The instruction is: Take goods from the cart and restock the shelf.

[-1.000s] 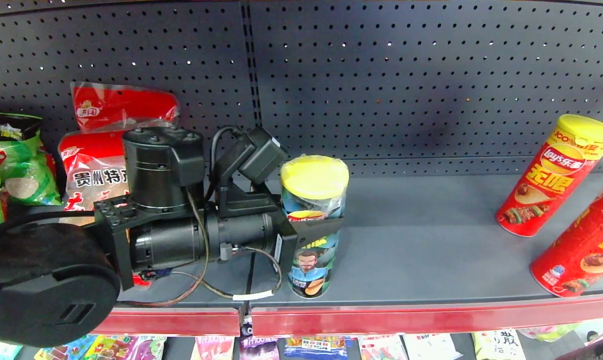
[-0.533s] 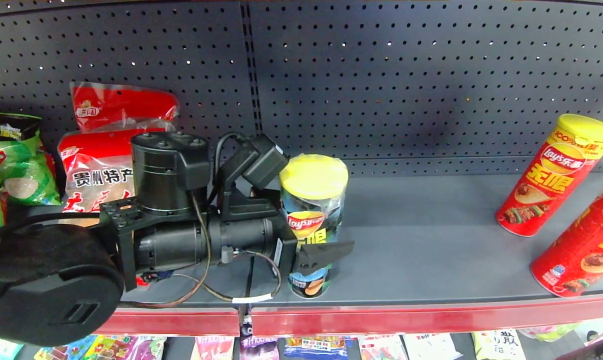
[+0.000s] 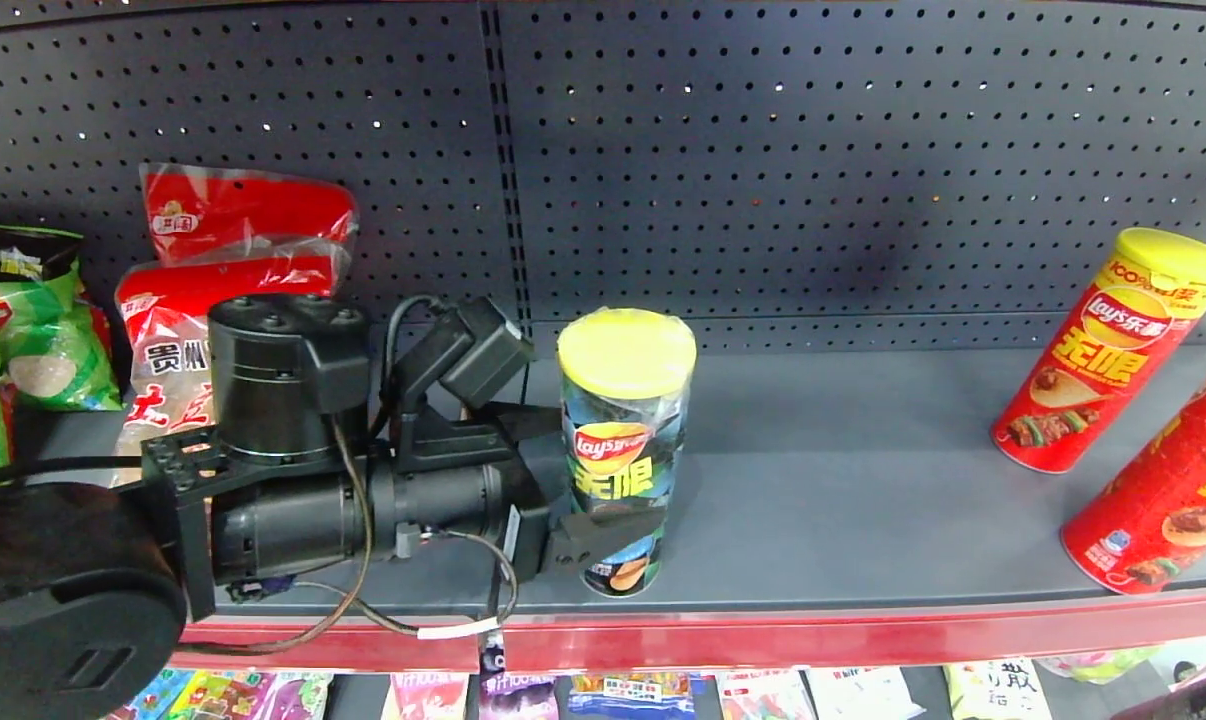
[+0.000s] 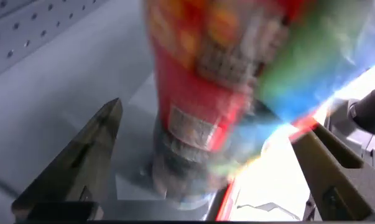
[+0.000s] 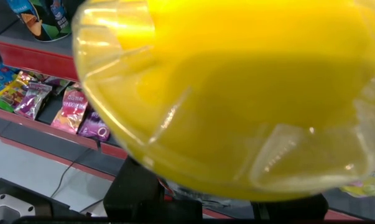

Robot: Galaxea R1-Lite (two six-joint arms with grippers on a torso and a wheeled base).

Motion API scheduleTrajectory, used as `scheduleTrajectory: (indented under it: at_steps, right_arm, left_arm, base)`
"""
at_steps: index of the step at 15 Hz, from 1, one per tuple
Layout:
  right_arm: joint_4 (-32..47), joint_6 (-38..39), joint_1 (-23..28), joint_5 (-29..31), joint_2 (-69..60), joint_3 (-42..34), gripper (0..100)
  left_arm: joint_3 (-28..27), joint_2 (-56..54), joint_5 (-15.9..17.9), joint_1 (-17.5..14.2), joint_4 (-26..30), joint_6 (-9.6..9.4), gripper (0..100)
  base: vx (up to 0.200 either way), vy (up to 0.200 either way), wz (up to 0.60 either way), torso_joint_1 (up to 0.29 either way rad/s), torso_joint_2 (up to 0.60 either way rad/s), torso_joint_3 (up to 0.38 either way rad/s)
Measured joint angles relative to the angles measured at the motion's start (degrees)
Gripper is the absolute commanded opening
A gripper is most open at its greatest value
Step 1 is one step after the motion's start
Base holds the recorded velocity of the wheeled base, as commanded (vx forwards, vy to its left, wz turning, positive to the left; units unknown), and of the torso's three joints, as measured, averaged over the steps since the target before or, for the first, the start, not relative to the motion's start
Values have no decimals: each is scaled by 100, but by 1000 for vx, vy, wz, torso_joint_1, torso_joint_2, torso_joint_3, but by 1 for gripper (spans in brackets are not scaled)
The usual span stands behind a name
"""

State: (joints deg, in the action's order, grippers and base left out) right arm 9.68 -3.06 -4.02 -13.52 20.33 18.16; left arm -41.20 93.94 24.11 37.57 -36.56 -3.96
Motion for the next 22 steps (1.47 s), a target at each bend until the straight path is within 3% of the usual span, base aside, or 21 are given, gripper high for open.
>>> scheduleTrajectory:
  at_steps: [3, 7, 13, 18, 22]
  right_arm:
    - [-5, -2, -24, -20, 63, 35, 0]
    - [-46, -22, -138, -185, 588, 317, 0]
    - [-589, -107, -1080, -235, 2470, 1510, 0]
    - [-1616, -176, -1788, -233, 4468, 2453, 0]
    - [-2048, -178, -2050, -238, 5681, 3302, 0]
  left_arm:
    - [334, -273, 18, -169, -6, 0, 100]
    - [1215, -972, 46, -480, 43, 27, 100]
    - [2382, -2280, 188, -574, 728, 62, 100]
    - [2762, -2859, 218, -585, 766, 126, 100]
    - [2820, -3040, 137, -590, 766, 145, 100]
  base:
    - [0, 0, 0, 0, 0, 0]
    - [0, 0, 0, 0, 0, 0]
    - [0, 0, 0, 0, 0, 0]
    - [0, 0, 0, 0, 0, 0]
    - [0, 0, 0, 0, 0, 0]
